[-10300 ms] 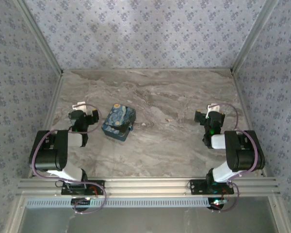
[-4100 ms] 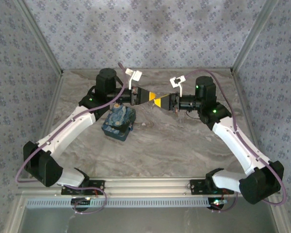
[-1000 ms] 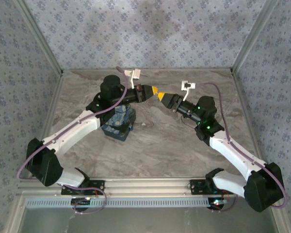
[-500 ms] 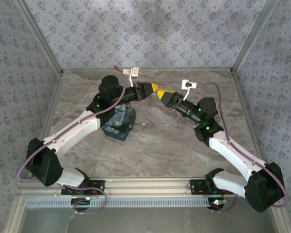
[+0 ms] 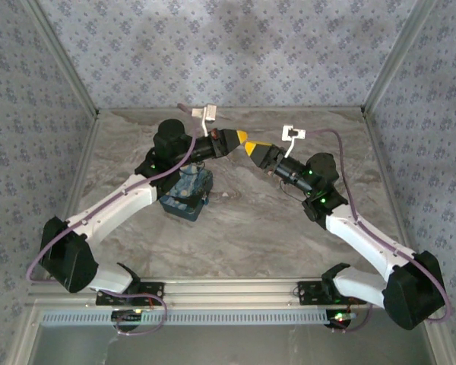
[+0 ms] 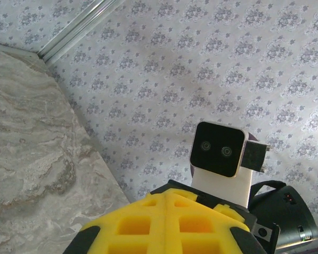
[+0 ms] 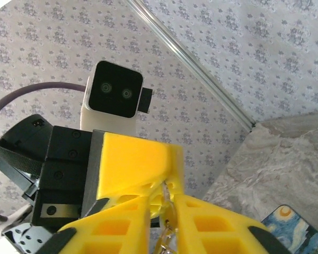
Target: Unlock a padlock with a key
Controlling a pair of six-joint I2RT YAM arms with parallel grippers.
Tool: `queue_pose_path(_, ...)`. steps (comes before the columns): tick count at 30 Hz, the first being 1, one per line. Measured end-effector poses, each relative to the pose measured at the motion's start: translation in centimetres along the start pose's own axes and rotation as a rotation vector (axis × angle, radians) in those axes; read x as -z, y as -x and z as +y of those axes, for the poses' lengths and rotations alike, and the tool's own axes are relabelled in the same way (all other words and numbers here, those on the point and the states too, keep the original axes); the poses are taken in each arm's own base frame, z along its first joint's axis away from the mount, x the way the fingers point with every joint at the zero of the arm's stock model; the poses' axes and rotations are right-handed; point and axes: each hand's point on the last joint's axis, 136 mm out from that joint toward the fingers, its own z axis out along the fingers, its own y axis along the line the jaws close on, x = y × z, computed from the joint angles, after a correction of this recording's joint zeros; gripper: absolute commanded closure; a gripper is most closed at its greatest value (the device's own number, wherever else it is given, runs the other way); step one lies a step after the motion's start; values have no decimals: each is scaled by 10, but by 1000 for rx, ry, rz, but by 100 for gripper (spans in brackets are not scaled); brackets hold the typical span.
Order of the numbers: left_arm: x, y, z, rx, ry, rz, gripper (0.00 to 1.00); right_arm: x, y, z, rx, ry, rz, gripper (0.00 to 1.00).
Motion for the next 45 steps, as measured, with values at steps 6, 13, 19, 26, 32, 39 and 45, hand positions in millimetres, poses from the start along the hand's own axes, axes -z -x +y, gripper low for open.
queue_pose_path(6,1,1,0,-4,-2,-9,100,0,1,-2,-3,-8,-6,95)
queue_pose_path(13,3,0,-1,-7,-5,-13,100,0,1,-3,-2,-12,-5,100)
queue_pose_path(19,6,-2,1,-5,-5,-22,100,1,-1,-3,1,-13,5,90)
queue_pose_path(26,6,-1,1,5,-8,-22,100,1,-1,-2,4,-10,8,81)
queue_pose_path(32,6,-1,1,14,-8,-23,100,1,0,0,7,-5,4,83)
queue_pose_path(39,6,-1,-1,11,-13,-27,100,1,1,1,8,-1,0,96)
queue_pose_path(45,6,1,-1,8,-15,-33,100,1,2,1,10,1,-7,100)
